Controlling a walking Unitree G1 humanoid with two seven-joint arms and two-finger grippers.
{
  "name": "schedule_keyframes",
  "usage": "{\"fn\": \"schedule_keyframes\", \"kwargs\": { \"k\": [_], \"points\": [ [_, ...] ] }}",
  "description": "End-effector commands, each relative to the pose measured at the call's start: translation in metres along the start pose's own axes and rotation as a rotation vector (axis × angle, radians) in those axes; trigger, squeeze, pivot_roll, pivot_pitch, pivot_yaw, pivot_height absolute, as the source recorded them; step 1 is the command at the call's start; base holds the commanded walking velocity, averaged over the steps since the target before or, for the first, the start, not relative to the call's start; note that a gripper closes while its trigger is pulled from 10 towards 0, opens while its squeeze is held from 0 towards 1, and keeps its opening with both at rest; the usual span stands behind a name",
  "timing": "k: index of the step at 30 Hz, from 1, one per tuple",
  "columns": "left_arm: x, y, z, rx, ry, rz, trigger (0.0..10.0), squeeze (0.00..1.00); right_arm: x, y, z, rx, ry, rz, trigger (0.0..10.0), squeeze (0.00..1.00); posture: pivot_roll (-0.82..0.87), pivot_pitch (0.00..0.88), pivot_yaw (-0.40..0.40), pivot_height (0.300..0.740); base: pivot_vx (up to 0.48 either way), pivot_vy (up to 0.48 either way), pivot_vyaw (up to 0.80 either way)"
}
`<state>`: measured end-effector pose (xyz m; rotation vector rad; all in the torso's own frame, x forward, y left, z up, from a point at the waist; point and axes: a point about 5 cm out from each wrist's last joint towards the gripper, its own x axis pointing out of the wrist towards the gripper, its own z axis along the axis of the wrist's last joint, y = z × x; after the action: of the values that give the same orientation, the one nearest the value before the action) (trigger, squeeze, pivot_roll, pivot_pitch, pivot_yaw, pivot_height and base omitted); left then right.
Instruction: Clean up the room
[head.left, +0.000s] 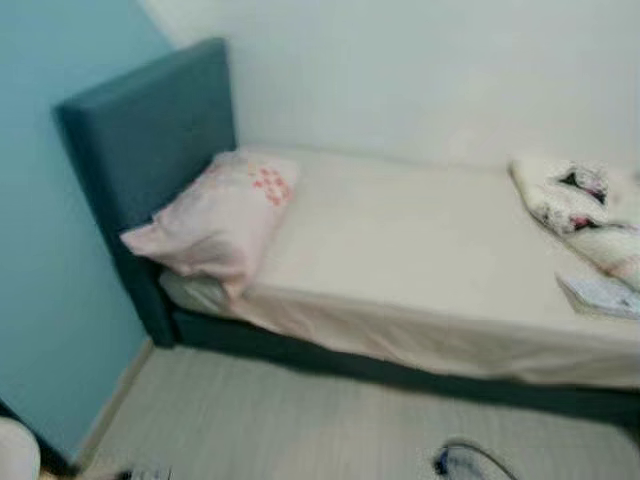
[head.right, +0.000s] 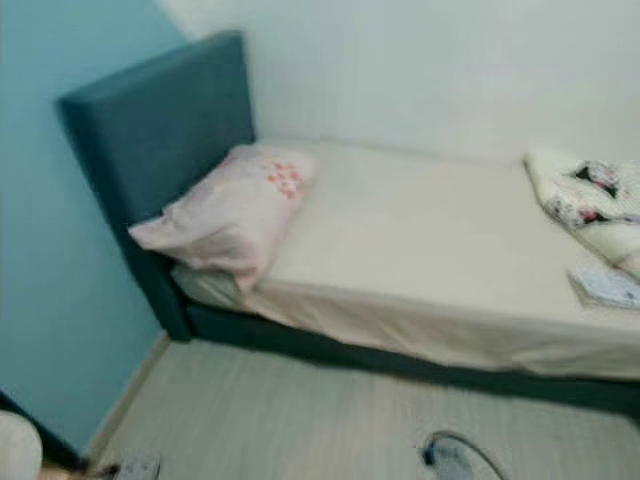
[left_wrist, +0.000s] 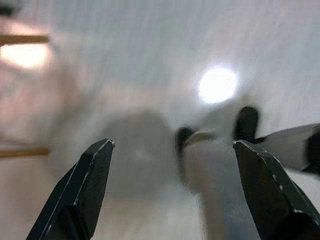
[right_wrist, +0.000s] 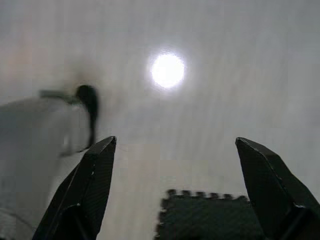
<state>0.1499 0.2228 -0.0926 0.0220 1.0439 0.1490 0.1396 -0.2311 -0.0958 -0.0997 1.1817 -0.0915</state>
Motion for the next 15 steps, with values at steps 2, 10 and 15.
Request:
{"fn": "schedule_keyframes", "kwargs": {
  "k": [2,10,15],
  "points": [
    [-0.003,0.007,-0.013,-0.014,0.038,0.008,10.0,0.00,0.001,0.007,0.007,-0.017,-0.023,0.017,10.0,0.00,-0.02,0.000,-0.072,0.708,0.000,-0.480,0.00],
    [-0.006,0.033,-0.012,-0.016,0.050,0.031,10.0,0.00,0.001,0.009,0.015,0.021,-0.062,0.051,10.0,0.00,-0.03,0.000,-0.070,0.708,0.000,-0.480,0.00],
    [-0.006,0.037,-0.008,-0.016,0.047,0.035,10.0,0.00,0.001,0.009,0.016,0.024,-0.068,0.057,10.0,0.00,-0.03,0.000,-0.068,0.708,0.000,-0.480,0.00]
  ]
}}
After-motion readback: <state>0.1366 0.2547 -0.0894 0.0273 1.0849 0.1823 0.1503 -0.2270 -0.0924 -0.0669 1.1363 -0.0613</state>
